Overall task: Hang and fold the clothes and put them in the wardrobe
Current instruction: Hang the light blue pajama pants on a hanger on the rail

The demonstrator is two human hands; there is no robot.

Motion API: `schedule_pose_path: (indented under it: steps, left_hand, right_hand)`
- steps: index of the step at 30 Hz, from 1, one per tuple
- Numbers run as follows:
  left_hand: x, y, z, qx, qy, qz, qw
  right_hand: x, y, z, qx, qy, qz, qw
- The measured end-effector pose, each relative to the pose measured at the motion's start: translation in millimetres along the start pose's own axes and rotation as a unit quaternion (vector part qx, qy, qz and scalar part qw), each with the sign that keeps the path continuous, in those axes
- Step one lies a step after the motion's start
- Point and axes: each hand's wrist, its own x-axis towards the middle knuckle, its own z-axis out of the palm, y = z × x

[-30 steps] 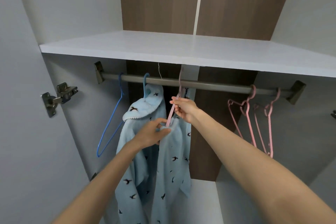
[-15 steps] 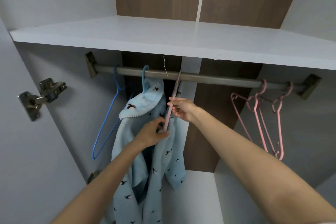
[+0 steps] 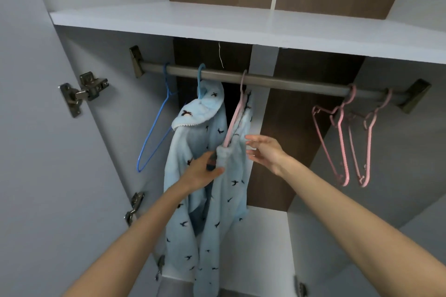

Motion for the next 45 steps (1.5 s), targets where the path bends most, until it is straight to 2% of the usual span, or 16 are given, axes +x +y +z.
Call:
schedule_pose_path:
  steps: [9,14,16,19,24,28,32,35,41,45]
  left_hand:
    - [-34,-42,39,0.053,-0.008,-0.066,0.996]
    - [-17,-71,66,0.093,-0.054,-0.129,0.986]
    - [-12,-83,74,0.074,-0.039,-0.151,0.985]
    - [-10,-96,80,0.068,0.004,-0.139,0.988]
    - [-8,-101,83,-0.038,0.0,-0.122,0.992]
    - [-7,-97,83,-0.174,0.017,-0.143,0.974]
    - [-9,-92,79,-0.236,0.049,-0.122,0.963]
    - [-8,-89,76,-0.224,0.089,-0.109,0.964]
    - [-2,-84,75,-0.125,0.139,-0.086,0.979]
    - [-3,-81,74,-0.134,0.15,-0.069,0.977]
  right_hand:
    - [-49,96,4,-0.18,-0.061,0.088,0.978]
    - [-42,157,21,-0.226,-0.091,0.124,0.962]
    - [-35,181,26,-0.245,-0.094,0.122,0.957]
    - [-25,213,32,-0.265,-0.095,0.114,0.953]
    - [-14,245,42,-0.3,-0.096,0.109,0.943]
    - [-8,260,47,-0.362,-0.044,0.103,0.925]
    - [-8,259,40,-0.291,0.09,0.092,0.948]
    - [2,242,26,-0.264,0.167,0.072,0.947]
    - [27,195,5,-0.162,0.199,0.034,0.966]
    - [36,176,-2,-0.136,0.188,0.012,0.973]
